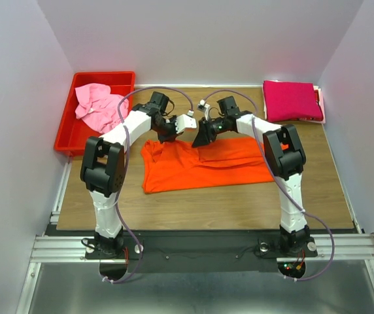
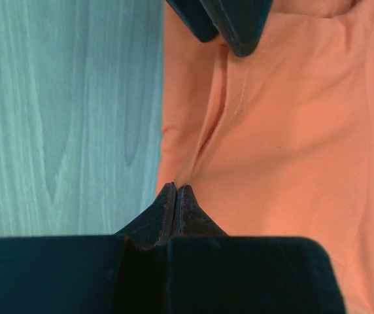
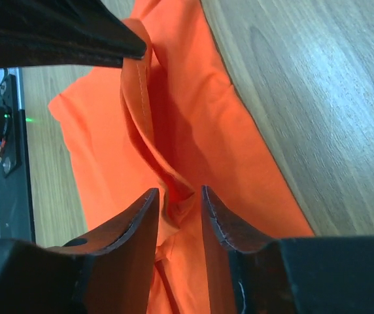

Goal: Fold and stack the t-shirts
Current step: Fold the tshirt

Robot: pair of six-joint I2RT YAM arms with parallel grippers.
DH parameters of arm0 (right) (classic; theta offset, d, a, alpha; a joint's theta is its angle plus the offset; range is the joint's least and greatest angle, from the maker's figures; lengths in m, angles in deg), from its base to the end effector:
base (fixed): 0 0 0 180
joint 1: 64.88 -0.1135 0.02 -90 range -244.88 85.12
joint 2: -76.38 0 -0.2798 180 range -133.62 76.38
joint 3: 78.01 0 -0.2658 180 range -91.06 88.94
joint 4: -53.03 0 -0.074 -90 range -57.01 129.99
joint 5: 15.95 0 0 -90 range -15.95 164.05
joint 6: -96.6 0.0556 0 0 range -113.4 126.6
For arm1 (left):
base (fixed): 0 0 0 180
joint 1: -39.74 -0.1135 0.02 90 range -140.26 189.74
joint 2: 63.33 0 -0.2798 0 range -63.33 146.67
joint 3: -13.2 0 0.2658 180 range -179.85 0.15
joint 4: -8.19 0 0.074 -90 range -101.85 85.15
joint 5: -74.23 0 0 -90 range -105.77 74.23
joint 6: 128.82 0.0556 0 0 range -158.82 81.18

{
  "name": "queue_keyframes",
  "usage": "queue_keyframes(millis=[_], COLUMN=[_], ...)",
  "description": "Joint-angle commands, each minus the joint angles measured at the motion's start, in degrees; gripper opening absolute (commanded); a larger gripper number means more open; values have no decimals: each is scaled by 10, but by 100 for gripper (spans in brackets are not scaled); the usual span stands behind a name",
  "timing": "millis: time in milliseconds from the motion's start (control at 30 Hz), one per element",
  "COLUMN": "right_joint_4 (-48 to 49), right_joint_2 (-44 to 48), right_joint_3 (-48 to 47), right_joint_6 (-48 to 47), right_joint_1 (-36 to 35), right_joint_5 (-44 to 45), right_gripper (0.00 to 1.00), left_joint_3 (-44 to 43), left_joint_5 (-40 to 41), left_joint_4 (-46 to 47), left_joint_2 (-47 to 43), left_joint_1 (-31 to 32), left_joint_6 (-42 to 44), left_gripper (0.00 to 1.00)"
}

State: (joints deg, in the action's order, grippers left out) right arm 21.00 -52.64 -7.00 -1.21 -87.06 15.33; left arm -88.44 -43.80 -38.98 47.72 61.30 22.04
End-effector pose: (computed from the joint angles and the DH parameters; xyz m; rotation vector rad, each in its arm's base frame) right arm 0.4535 0.2362 0.1587 -1.0139 2.0845 1.3681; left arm 0.4094 -0.1899 0.2284 1.7292 1.6996 -0.3243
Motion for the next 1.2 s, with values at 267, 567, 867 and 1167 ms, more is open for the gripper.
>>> queue_keyframes(millis=[267,567,867,1167], right_joint_4=[12,11,4,0], right_joint_2=[-18,-3,0,39], right_joint_3=[-38,-32,-27,13], right_joint_6=[13,1,-17,-47], right_joint_1=[-8,-6,-3,-4], right_joint_5=[-7,20,47,37], right_gripper=[18,1,1,1], left_joint_3=[-46,-74,-62,25], left_joint_5=[-9,-2,6,13], left_joint_4=[-12,-20,-29,-21], left_joint_2=[15,26,32,-28], left_joint_1=[-9,-11,-10,-6], left_joint_6=[12,12,6,-93], left_gripper=[0,0,0,0])
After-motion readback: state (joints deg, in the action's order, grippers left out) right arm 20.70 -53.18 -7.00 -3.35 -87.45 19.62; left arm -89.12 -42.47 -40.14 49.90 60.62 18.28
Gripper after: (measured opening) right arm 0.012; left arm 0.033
